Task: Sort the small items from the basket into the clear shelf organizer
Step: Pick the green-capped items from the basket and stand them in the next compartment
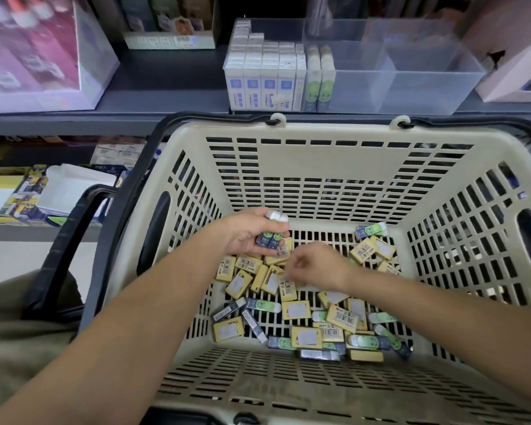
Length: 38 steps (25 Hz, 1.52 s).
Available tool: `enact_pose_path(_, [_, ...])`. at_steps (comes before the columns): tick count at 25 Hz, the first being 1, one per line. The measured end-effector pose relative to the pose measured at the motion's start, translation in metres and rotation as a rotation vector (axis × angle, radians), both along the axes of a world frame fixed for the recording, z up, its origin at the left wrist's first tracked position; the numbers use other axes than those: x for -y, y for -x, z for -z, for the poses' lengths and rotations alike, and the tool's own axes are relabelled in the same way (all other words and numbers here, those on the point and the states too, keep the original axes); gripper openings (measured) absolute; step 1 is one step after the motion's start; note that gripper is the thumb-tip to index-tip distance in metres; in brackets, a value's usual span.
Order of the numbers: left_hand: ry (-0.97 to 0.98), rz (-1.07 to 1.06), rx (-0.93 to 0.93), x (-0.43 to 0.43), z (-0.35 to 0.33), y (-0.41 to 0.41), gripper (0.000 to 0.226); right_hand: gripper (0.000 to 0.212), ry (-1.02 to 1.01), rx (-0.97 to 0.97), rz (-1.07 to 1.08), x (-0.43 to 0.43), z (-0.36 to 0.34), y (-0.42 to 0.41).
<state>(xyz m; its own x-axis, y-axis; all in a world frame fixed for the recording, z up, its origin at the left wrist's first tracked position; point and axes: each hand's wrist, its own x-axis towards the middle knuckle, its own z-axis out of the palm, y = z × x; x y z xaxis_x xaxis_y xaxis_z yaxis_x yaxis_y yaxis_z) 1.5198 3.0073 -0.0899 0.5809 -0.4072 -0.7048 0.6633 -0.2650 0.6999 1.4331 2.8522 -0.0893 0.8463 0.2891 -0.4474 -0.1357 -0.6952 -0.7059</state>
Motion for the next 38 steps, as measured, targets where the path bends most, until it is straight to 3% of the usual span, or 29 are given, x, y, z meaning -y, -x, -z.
enact_pose_path(3, [-0.008,0.038,-0.004,-0.006,-0.002,-0.002,0.019,0.025,0.33,0.197,-0.426,-0.031,0.016,0.018])
enact_pose_path(5, [-0.001,0.048,0.001,-0.007,-0.003,-0.001,0.018,0.03,0.507,0.273,-0.56,-0.044,0.024,0.022])
enact_pose_path(9, [0.018,0.049,0.017,-0.008,-0.007,-0.002,0.019,0.025,0.527,0.256,-0.493,-0.046,0.028,0.024])
enact_pose_path(18, [0.003,0.078,0.036,-0.007,-0.012,0.0,0.017,0.045,0.554,0.134,-0.47,-0.069,0.033,0.038])
enact_pose_path(22, [-0.007,0.093,0.039,-0.008,-0.012,0.0,0.017,0.031,0.388,0.095,-0.413,-0.062,0.014,0.026])
enact_pose_path(27, [-0.124,0.203,-0.005,-0.002,-0.017,0.006,0.011,0.04,0.133,0.168,-0.257,-0.004,-0.034,-0.001])
enact_pose_path(32, [0.08,0.238,-0.133,0.012,-0.028,0.012,0.044,0.037,-0.021,0.208,-0.036,0.027,-0.055,-0.016])
enact_pose_path(38, [0.19,0.119,-0.071,0.016,-0.036,0.014,0.028,0.038,-0.215,0.106,0.183,0.038,-0.061,-0.025])
